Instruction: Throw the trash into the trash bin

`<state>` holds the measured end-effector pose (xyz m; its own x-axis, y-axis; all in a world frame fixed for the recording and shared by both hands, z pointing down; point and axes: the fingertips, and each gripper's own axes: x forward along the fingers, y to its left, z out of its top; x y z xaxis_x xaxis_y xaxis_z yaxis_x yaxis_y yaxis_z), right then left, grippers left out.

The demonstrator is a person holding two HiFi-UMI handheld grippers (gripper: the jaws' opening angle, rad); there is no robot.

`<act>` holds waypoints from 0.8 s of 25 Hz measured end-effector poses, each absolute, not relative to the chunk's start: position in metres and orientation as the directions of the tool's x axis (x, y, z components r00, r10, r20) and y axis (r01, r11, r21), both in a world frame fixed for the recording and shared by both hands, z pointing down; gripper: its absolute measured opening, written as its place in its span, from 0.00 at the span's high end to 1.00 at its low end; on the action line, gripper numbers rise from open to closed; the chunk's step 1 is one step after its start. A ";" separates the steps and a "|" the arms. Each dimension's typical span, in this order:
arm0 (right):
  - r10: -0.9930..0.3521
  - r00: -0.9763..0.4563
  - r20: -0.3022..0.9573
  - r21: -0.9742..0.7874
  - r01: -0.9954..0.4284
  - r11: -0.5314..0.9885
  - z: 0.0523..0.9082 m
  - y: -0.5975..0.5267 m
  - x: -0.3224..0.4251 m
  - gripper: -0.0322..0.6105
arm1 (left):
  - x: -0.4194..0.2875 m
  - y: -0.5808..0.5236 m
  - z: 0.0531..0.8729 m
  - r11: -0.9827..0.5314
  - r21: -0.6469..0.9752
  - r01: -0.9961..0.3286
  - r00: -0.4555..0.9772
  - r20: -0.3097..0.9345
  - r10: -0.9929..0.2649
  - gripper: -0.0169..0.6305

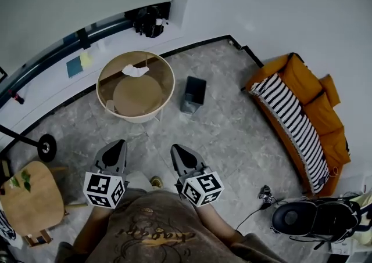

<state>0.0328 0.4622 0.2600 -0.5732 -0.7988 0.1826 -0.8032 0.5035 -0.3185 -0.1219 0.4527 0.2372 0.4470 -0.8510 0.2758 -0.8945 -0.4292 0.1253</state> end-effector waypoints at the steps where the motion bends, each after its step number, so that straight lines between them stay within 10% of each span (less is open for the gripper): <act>1: -0.796 -0.577 0.185 -0.320 -0.801 0.506 0.262 0.458 0.032 0.92 | -0.123 0.449 0.239 -0.426 0.127 -0.896 0.444 0.278 -0.852 0.95; 20: -0.793 -0.563 0.232 -0.338 -0.811 0.477 0.288 0.323 0.025 0.92 | -0.128 0.300 0.254 -0.433 0.155 -0.888 0.459 0.285 -0.841 0.95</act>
